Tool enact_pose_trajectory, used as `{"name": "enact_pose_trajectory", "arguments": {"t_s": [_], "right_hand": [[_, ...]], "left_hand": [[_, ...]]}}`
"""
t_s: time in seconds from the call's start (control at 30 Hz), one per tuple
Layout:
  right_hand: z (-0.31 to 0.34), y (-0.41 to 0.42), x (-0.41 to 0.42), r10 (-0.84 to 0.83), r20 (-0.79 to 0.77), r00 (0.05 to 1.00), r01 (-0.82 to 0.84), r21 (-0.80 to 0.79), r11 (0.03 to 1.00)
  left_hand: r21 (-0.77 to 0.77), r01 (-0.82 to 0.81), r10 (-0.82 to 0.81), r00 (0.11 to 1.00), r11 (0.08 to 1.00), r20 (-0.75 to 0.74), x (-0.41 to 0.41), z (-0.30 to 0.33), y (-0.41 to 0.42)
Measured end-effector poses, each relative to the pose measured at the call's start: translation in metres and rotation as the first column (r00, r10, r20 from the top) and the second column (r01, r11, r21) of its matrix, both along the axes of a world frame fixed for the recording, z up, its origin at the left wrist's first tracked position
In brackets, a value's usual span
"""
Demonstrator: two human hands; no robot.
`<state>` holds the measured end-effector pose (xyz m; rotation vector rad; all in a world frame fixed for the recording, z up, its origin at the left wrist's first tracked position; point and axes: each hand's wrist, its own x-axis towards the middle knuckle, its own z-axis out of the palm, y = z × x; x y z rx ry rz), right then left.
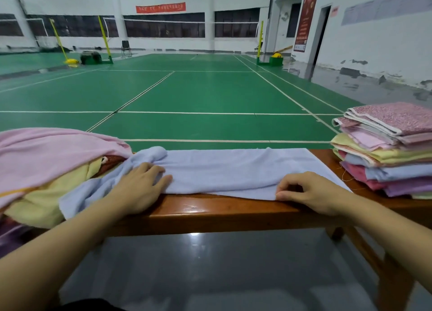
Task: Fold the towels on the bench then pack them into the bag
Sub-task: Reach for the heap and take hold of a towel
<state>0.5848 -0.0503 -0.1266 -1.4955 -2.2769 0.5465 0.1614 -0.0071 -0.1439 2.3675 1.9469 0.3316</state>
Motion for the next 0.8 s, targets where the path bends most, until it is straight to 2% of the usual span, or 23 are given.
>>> {"name": "enact_pose_trajectory", "arguments": {"t_s": [0.1, 0.17, 0.27, 0.33, 0.4, 0.47, 0.6, 0.67, 0.73, 0.8], "right_hand": [[0.023, -0.016, 0.019, 0.083, 0.04, 0.996, -0.073, -0.215, 0.974], [0.038, -0.021, 0.027, 0.129, 0.084, 0.988, -0.093, -0.342, 0.935], [0.048, -0.016, 0.021, 0.126, 0.115, 0.985, -0.072, -0.389, 0.918], [0.043, -0.008, 0.001, 0.031, 0.096, 0.995, -0.007, -0.241, 0.97], [0.029, 0.003, -0.026, -0.041, 0.04, 0.998, 0.041, 0.001, 0.999], [0.012, 0.014, -0.051, -0.001, 0.006, 1.0, 0.001, 0.149, 0.989], [-0.01, 0.024, -0.09, 0.139, 0.042, 0.989, -0.145, 0.245, 0.959], [-0.011, 0.018, -0.112, 0.24, 0.037, 0.97, -0.239, 0.332, 0.912], [-0.013, 0.01, -0.14, 0.354, 0.03, 0.935, -0.338, 0.382, 0.86], [-0.014, 0.007, -0.169, 0.414, 0.048, 0.909, -0.401, 0.377, 0.835]], "left_hand": [[-0.11, 0.082, -0.092, 0.991, 0.991, -0.095, -0.013, 0.008, 0.022], [-0.146, 0.037, -0.047, 0.996, 0.989, -0.07, -0.013, 0.015, 0.031], [-0.136, 0.012, -0.025, 0.995, 0.991, -0.096, 0.001, 0.023, 0.036], [-0.053, 0.055, -0.06, 0.994, 0.997, -0.096, 0.019, 0.026, 0.029], [0.119, 0.092, -0.093, 0.996, 0.989, -0.003, 0.035, 0.025, 0.015], [0.259, 0.135, -0.161, 0.983, 0.957, 0.083, 0.045, 0.023, -0.005], [0.376, 0.097, -0.173, 0.97, 0.922, 0.174, 0.034, 0.023, -0.041], [0.428, 0.047, -0.149, 0.967, 0.903, 0.208, 0.014, 0.024, -0.053], [0.387, 0.007, -0.101, 0.97, 0.922, 0.223, -0.01, 0.025, -0.059], [0.323, -0.049, 0.003, 0.99, 0.945, 0.144, -0.033, 0.022, -0.059]]}}
